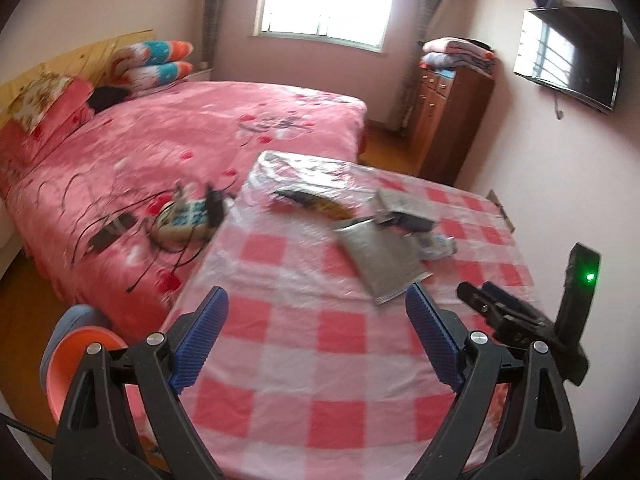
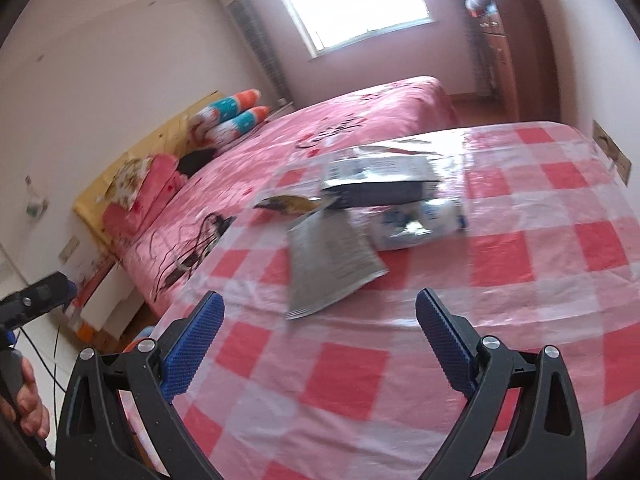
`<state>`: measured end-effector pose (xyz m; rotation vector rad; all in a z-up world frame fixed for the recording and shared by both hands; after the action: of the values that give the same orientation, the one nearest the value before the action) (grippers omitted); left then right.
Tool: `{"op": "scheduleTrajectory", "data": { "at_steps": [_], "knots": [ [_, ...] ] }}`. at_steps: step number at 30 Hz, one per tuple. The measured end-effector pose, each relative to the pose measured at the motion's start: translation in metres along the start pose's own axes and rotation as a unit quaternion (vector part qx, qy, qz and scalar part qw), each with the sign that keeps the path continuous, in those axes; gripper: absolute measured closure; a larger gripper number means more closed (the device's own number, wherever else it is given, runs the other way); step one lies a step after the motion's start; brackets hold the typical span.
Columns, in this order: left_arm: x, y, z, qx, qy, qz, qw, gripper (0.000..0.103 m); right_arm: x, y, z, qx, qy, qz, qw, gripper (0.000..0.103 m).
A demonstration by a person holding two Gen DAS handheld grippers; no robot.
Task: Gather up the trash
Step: 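Move both tools back over the table toward the grey packets, then grasp the dark snack wrapper with the left tool while the right tool grasps the grey packet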
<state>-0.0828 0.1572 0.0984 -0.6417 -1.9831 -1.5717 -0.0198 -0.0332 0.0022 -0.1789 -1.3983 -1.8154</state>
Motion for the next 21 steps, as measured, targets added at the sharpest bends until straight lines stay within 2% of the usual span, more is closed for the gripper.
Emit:
{"op": "scheduleTrajectory", "data": {
  "at_steps": [6,11,15,21],
  "knots": [
    [-0.027,0.021,-0.041,0.006,-0.023,0.021,0.9995,0.012,0.014,0.006,-0.037,-0.032,-0.017,-0.010,0.999,0.007],
    [-0.080,0.046,-0.058,0.041,-0.017,0.040,0.9982,0.012,0.018,0.003,-0.065,-0.073,-0.013,-0.006,0.997,0.007],
    [-0.131,0.059,-0.049,0.093,0.000,0.061,0.9938,0.012,0.016,0.003,-0.070,-0.083,-0.006,0.001,0.997,0.007],
    [-0.208,0.072,-0.009,0.183,0.028,0.085,0.9790,0.012,0.009,0.000,-0.072,-0.086,0.005,0.016,0.996,0.007]
  ]
}}
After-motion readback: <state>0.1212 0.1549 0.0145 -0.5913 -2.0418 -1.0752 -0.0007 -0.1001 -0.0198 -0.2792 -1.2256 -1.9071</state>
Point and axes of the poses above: each gripper's, at about its wrist camera, not at the fingertips, and x roughly against the way its jaws point, z to its left, y to its top, the point moved 7 cm from there along -x, roughly the way its jaws point, and after that the axes turned 4 degrees about x, right-handed, at the moved point
